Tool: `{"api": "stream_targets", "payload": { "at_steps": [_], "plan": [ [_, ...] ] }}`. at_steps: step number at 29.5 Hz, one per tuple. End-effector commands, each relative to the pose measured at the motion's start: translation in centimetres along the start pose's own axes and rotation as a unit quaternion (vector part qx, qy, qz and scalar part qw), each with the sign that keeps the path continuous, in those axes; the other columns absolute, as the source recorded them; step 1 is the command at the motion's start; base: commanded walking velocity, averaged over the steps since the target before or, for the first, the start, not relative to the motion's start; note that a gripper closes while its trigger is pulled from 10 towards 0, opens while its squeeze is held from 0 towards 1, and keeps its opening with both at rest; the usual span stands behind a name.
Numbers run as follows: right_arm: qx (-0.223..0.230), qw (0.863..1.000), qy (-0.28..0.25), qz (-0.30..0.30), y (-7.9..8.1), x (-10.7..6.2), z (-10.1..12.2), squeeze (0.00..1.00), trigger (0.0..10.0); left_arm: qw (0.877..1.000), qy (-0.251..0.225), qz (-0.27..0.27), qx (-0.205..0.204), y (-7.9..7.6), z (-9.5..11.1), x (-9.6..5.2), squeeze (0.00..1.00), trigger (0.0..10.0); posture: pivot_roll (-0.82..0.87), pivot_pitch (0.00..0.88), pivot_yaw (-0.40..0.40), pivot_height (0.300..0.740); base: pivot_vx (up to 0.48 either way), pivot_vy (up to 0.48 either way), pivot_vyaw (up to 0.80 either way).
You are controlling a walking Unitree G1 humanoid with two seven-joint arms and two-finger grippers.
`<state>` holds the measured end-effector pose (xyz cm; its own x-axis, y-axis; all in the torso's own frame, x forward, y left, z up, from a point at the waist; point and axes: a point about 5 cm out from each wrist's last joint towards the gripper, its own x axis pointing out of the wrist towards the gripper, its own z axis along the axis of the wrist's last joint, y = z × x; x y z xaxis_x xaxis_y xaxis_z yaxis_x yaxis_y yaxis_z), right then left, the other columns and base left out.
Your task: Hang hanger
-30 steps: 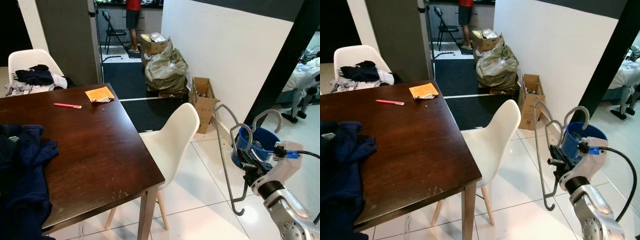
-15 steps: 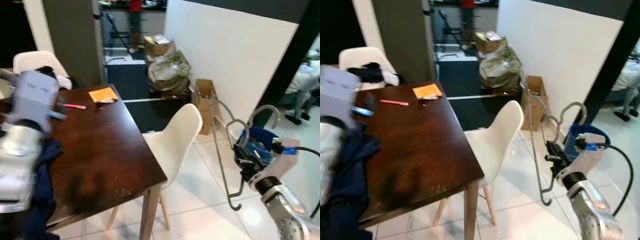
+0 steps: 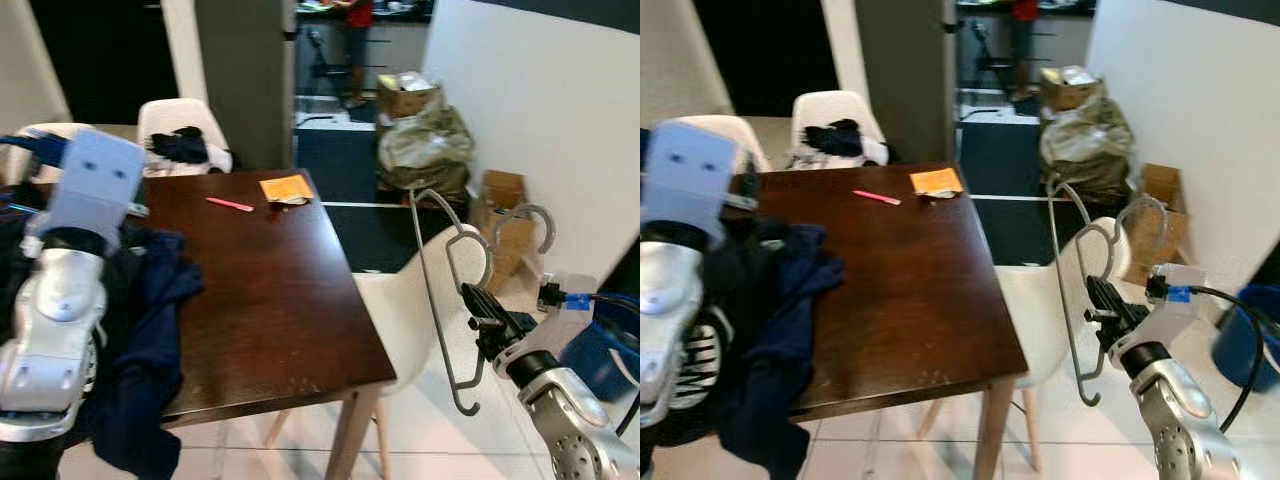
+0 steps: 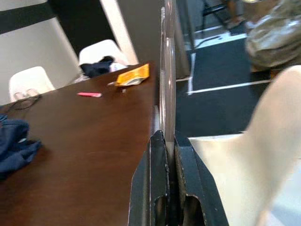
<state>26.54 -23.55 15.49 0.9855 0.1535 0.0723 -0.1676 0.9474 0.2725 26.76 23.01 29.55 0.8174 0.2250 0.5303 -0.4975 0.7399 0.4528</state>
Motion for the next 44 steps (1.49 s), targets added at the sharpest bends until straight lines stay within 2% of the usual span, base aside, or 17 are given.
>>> {"api": "stream_targets", "payload": {
  "at_steps": [1, 6, 9, 11, 12, 15, 16, 18, 21, 26, 27, 29, 36, 38, 39, 42, 44],
  "plan": [
    [0.009, 1.000, -0.011, 0.003, 0.0, 0.0, 0.2, 0.00, 10.0, 1.000, 0.013, -0.001, 0.017, 0.2, -0.5, -0.2, 0.00, 10.0, 0.04, 0.005, -0.064, 0.740, 0.000, 0.000, 0.78],
    [0.007, 1.000, -0.012, 0.012, 0.2, -0.1, 0.1, 0.00, 10.0, 0.998, 0.062, 0.027, 0.011, 1.2, -2.4, -1.1, 0.00, 10.0, 0.05, 0.005, -0.063, 0.740, 0.000, 0.000, 0.78],
    [0.006, 1.000, -0.012, 0.013, 0.2, -0.1, 0.1, 0.00, 10.0, 0.996, 0.083, 0.023, -0.005, 1.0, -3.2, -1.4, 0.00, 10.0, 0.05, 0.007, -0.064, 0.740, 0.000, 0.000, 0.78],
    [0.005, 1.000, -0.013, 0.013, 0.2, 0.0, 0.2, 0.00, 10.0, 0.991, 0.121, 0.008, -0.063, 0.1, -4.2, -2.0, 0.00, 10.0, 0.04, 0.005, -0.063, 0.740, 0.000, 0.000, 0.78],
    [0.005, 1.000, -0.013, 0.013, 0.2, 0.0, 0.2, 0.00, 10.0, 0.991, 0.121, 0.008, -0.063, 0.1, -4.2, -2.0, 0.00, 10.0, 0.04, 0.005, -0.063, 0.740, 0.000, 0.000, 0.78],
    [0.014, 1.000, -0.015, -0.008, -0.2, 0.1, 0.2, 0.00, 10.0, 0.979, 0.139, -0.022, -0.148, -2.0, -4.4, -2.6, 0.00, 10.0, 0.04, 0.004, -0.060, 0.740, 0.000, 0.000, 0.45],
    [0.014, 1.000, -0.015, -0.008, -0.2, 0.1, 0.2, 0.00, 10.0, 0.979, 0.139, -0.022, -0.148, -2.0, -4.4, -2.6, 0.00, 10.0, 0.04, 0.004, -0.060, 0.740, 0.000, 0.000, 0.00],
    [0.020, 1.000, -0.014, -0.020, -0.4, 0.2, 0.1, 0.00, 10.0, 0.971, 0.139, -0.045, -0.191, -3.1, -4.2, -2.6, 0.00, 10.0, 0.03, 0.004, -0.057, 0.740, 0.000, 0.000, 0.00],
    [0.025, 0.999, -0.016, -0.022, -0.4, 0.2, 0.1, 0.00, 10.0, 0.960, 0.132, -0.077, -0.233, -4.3, -3.6, -2.4, 0.00, 10.0, 0.03, 0.001, -0.056, 0.740, 0.000, -0.167, 0.00],
    [0.025, 0.999, -0.018, -0.020, -0.3, 0.2, 0.1, 0.00, 10.0, 0.954, 0.107, -0.094, -0.265, -5.1, -2.7, -1.3, 0.00, 10.0, 0.03, 0.000, -0.056, 0.740, 0.145, -0.417, 0.00],
    [0.025, 0.999, -0.018, -0.020, -0.3, 0.3, 0.1, 0.00, 10.0, 0.949, 0.101, -0.087, -0.284, -5.0, -2.5, -0.9, 0.00, 10.0, 0.03, 0.000, -0.054, 0.740, 0.000, 0.000, 0.00],
    [0.025, 0.999, -0.018, -0.020, -0.3, 0.3, 0.1, 0.00, 10.0, 0.950, 0.103, -0.080, -0.285, -4.8, -2.6, -0.7, 0.00, 10.0, 0.02, 0.000, -0.053, 0.740, 0.000, 0.000, 0.00],
    [0.024, 0.999, -0.016, -0.021, -0.2, 0.2, 0.0, 0.00, 10.0, 0.955, 0.139, -0.040, -0.260, -3.6, -4.8, -0.3, 0.00, 10.0, 0.02, 0.000, -0.046, 0.740, 0.000, 0.000, 0.00],
    [0.024, 0.999, -0.016, -0.021, -0.2, 0.2, 0.0, 0.00, 10.0, 0.950, 0.150, -0.021, -0.273, -2.3, -5.8, 0.0, 0.00, 10.0, 0.02, 0.000, -0.046, 0.740, 0.000, 0.000, 0.00],
    [0.024, 0.999, -0.016, -0.021, -0.2, 0.2, 0.0, 0.00, 10.0, 0.950, 0.150, -0.021, -0.273, -2.3, -5.8, 0.0, 0.00, 10.0, 0.02, 0.000, -0.046, 0.740, 0.000, 0.000, 0.00],
    [0.025, 0.999, -0.014, -0.022, -0.3, 0.0, 0.0, 0.00, 10.0, 0.954, 0.157, 0.011, -0.255, 0.1, -7.4, 0.6, 0.00, 10.0, 0.01, 0.000, -0.048, 0.740, 0.000, 0.000, 0.00],
    [0.025, 0.999, -0.013, -0.022, -0.3, 0.0, 0.0, 0.00, 10.0, 0.954, 0.160, 0.017, -0.252, 0.8, -7.9, 0.7, 0.00, 10.0, 0.01, 0.000, -0.048, 0.740, 0.000, 0.000, 0.00]
  ]
}}
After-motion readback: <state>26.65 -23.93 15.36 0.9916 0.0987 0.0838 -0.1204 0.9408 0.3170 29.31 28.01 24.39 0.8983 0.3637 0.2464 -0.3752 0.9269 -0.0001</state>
